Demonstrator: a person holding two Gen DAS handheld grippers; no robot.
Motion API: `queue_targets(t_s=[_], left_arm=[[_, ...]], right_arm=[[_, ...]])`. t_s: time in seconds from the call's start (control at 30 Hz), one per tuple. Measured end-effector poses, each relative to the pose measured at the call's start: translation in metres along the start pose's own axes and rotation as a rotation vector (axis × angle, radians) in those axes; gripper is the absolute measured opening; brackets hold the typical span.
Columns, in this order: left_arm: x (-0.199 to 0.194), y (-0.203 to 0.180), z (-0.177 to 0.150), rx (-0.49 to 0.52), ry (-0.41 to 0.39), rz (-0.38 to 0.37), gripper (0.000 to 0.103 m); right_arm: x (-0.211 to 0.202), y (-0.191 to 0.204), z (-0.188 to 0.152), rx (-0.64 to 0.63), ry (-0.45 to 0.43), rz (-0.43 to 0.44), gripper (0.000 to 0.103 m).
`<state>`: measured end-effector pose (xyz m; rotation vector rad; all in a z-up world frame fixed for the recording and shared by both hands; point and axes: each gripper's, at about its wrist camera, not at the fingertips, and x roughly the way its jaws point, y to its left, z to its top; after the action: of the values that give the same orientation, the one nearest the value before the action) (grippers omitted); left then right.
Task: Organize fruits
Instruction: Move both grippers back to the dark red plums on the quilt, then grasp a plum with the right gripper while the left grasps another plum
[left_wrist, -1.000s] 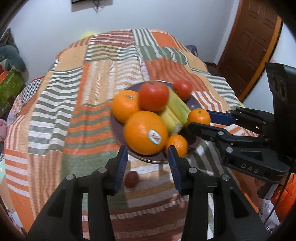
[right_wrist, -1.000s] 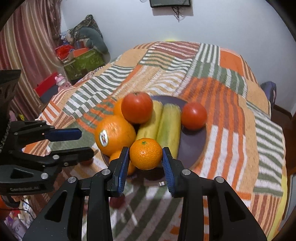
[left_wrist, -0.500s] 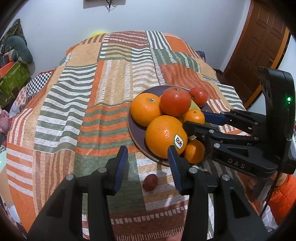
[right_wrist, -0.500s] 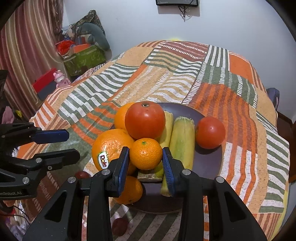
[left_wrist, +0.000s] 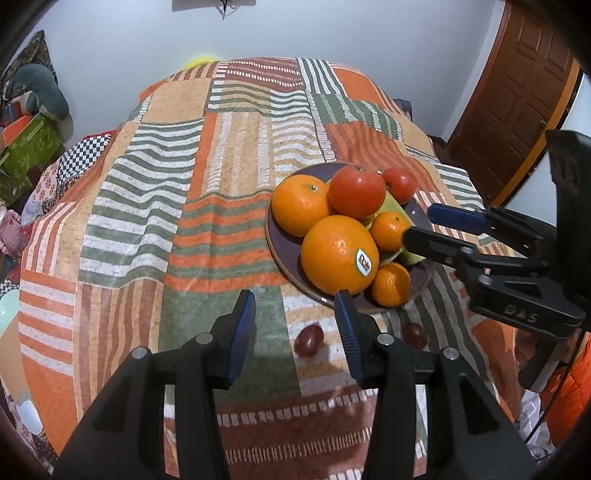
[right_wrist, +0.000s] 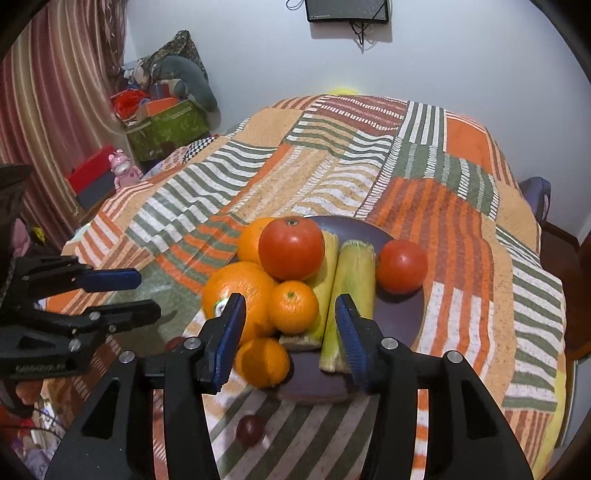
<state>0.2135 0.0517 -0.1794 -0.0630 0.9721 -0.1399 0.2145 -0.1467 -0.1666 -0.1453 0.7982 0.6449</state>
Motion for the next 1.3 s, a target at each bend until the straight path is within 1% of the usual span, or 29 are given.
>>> queue_targets(t_s=[0.2,0.43,0.57,0.73,0.8,0.93,1.0,1.07,1.1,1.3], left_arm=[[-0.003,0.002,-0.012,0.031,0.042,0.016,0.045],[0.010,0.003,-0.027,0.044,0.109,0.002,0.044],[0.016,0.001,-0.031,0.052,0.127,-0.009,0.044],[0.023,-0.006,-0.030,0.068,0.135,-0.031,0.044],[0.028,-0.009,-0.028,0.072,0.140,-0.031,0.044],[0.039,-0.008,-0.025,0.071,0.156,-0.030,0.044],[0.045,-0.008,-0.023,0.072,0.164,-0.030,0.040],[0.049,-0.008,-0.023,0.071,0.171,-0.034,0.036],[0.050,-0.007,-0.023,0.070,0.173,-0.035,0.034],[0.057,-0.008,-0.021,0.064,0.177,-0.049,0.027]], right_arm=[[-0.012,0.006,-0.021,0.013,0.039,0.027,0.047],[-0.015,0.010,-0.043,0.047,0.085,0.062,0.047],[-0.012,0.012,-0.054,0.063,0.110,0.074,0.046],[-0.003,0.009,-0.061,0.088,0.143,0.084,0.040],[0.003,0.009,-0.063,0.094,0.165,0.093,0.035],[0.010,0.012,-0.067,0.089,0.185,0.095,0.033],[0.013,0.013,-0.067,0.085,0.187,0.094,0.029],[0.015,0.013,-0.066,0.079,0.190,0.092,0.021],[0.016,0.013,-0.066,0.074,0.191,0.092,0.020],[0.019,0.014,-0.064,0.059,0.185,0.097,0.018]])
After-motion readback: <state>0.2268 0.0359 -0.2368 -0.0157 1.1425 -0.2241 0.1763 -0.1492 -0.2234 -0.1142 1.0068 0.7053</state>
